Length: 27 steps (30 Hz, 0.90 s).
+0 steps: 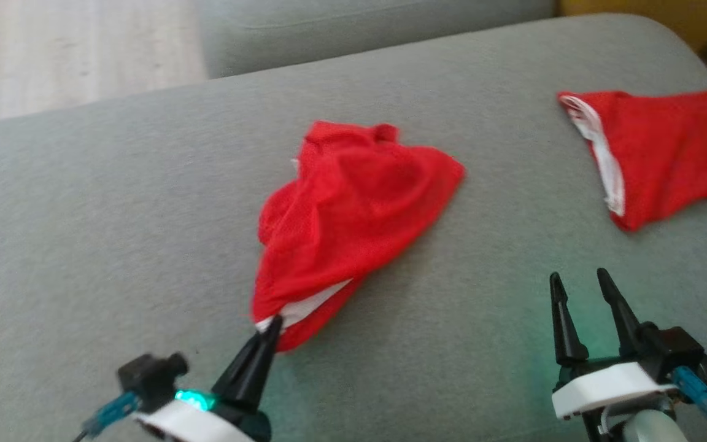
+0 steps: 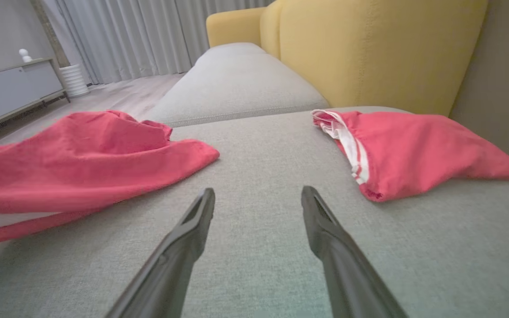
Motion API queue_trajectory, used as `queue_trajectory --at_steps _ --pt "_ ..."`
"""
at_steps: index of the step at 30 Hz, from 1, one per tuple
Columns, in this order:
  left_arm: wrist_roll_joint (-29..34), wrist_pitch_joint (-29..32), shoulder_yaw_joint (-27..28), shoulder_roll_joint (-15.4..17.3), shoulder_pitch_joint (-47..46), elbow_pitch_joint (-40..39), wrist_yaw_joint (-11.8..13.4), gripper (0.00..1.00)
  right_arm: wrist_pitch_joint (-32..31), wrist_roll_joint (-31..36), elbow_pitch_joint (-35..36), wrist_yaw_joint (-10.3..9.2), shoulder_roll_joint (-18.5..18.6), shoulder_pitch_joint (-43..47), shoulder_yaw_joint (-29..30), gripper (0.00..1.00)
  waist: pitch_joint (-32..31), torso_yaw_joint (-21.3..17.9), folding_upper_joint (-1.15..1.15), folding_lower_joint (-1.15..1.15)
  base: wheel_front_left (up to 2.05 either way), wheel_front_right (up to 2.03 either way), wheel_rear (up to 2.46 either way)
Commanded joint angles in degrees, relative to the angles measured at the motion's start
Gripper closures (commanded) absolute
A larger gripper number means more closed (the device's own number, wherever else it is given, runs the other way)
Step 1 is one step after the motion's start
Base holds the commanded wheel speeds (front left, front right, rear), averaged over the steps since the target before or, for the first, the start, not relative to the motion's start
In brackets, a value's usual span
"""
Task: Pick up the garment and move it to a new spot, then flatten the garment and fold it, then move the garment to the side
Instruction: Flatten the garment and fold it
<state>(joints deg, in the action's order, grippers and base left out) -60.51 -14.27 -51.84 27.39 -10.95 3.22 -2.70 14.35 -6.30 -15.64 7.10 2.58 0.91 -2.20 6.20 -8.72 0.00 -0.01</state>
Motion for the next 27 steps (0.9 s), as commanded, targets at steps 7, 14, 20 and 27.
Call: queue_trajectory --at_steps 7,14,20,27 --pt "2.0 -0.7 9.7 -1.1 8.5 4.1 -2.5 1.0 0.6 2.2 1.5 0.39 0.3 0.7 -0.5 0.0 -2.2 7.2 0.0 0.01 0.0 0.0 0.0" --pt "1.9 -0.7 11.4 -1.8 10.9 10.6 -4.3 0.84 0.6 3.0 1.5 0.39 0.3 1.4 -0.4 0.0 -3.1 7.9 0.0 0.01 0.0 0.0 0.0" --pt "6.0 -0.7 15.8 -0.1 13.2 11.6 -3.4 0.0 0.6 2.6 1.6 0.39 0.3 1.9 -0.7 0.0 -3.5 6.7 0.0 0.01 0.0 0.0 0.0" --pt "11.0 0.1 18.2 6.5 12.8 8.0 4.5 0.0 0.6 2.3 2.0 0.39 0.3 1.4 -0.7 0.0 -2.6 5.0 0.0 0.01 0.0 0.0 0.0"
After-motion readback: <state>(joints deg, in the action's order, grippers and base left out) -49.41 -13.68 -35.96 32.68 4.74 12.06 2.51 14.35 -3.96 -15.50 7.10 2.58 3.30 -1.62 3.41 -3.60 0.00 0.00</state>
